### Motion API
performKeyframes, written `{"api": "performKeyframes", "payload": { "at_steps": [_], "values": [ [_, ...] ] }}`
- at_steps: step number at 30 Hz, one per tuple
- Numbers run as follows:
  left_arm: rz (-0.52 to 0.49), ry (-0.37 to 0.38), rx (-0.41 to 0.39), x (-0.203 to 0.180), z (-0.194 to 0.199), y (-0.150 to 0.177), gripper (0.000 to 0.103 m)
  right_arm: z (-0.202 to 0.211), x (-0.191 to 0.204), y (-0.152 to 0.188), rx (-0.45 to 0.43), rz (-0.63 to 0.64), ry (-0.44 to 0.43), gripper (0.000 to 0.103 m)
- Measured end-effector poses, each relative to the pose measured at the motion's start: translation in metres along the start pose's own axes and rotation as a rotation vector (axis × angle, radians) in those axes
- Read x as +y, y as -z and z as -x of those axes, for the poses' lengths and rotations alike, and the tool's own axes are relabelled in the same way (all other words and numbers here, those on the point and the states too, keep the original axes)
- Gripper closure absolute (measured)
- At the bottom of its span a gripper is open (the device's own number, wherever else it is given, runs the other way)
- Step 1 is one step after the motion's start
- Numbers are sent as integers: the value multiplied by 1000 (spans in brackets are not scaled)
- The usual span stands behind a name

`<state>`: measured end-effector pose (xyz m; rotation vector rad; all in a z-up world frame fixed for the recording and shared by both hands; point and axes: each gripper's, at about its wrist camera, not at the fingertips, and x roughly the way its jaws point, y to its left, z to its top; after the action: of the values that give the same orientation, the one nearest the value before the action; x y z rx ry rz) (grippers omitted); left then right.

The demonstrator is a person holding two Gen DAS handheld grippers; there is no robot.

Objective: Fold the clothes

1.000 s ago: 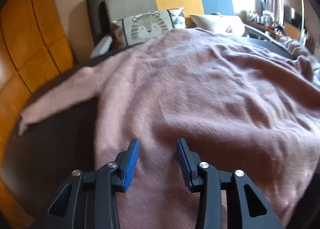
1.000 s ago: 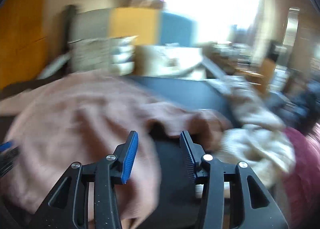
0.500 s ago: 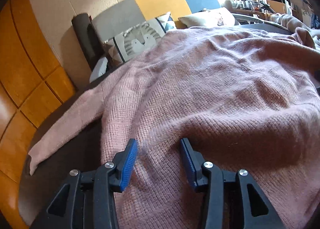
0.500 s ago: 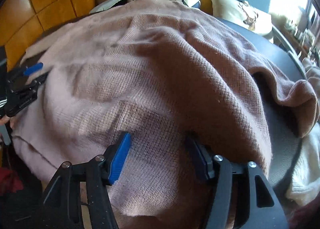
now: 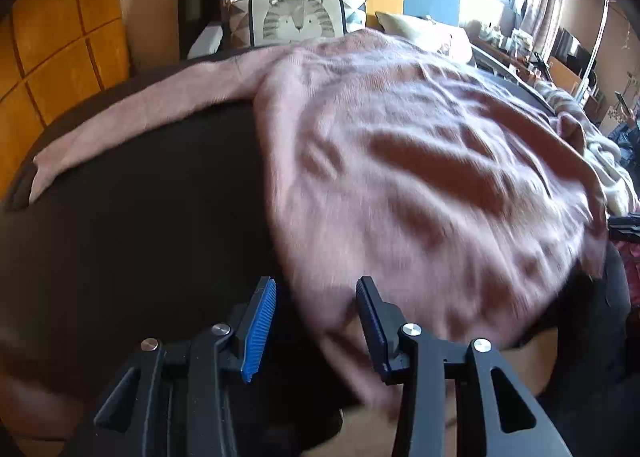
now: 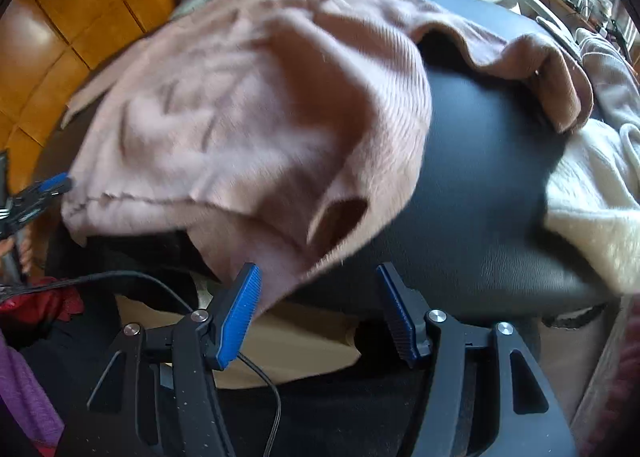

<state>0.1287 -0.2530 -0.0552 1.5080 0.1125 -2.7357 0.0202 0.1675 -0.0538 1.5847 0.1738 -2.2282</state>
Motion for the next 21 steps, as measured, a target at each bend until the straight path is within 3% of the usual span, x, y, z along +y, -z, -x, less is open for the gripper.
{"api": "performKeyframes", "payload": {
  "at_steps": [2, 4, 6, 9, 11, 13, 15, 17, 18, 19, 20, 21],
  "values": [
    [5, 22, 60, 2, 2, 12, 60, -5, 7, 2, 4, 19, 25, 40],
    [32, 76, 77, 1, 3, 23, 60, -11, 11, 2, -2, 12, -7, 40],
    [40, 79, 43, -4, 4, 28, 60, -19, 17, 0, 1, 10, -31, 40],
    [39, 71, 8, -13, 4, 30, 60, -26, 30, 0, -8, 37, 21, 39],
    [21, 119, 12, -19, 5, 31, 60, -27, 38, 1, -27, 80, 58, 40],
    [3, 187, 31, -25, 4, 33, 60, -27, 45, 5, -48, 132, 93, 58],
    [-7, 200, 37, -29, 2, 33, 60, -25, 48, 6, -70, 149, 87, 90],
    [-17, 192, 38, -33, 0, 33, 60, -22, 45, 5, -68, 118, 45, 94],
    [-16, 203, 39, -33, 0, 33, 63, -20, 44, 4, -67, 103, 24, 95],
    [-3, 241, 40, -30, 1, 31, 72, -15, 42, 3, -70, 102, 14, 95],
    [17, 271, 42, -25, 2, 29, 94, -10, 41, 2, -75, 103, 4, 95],
    [53, 288, 47, -18, 3, 26, 96, -3, 36, 2, -80, 96, -5, 95]
  ]
}}
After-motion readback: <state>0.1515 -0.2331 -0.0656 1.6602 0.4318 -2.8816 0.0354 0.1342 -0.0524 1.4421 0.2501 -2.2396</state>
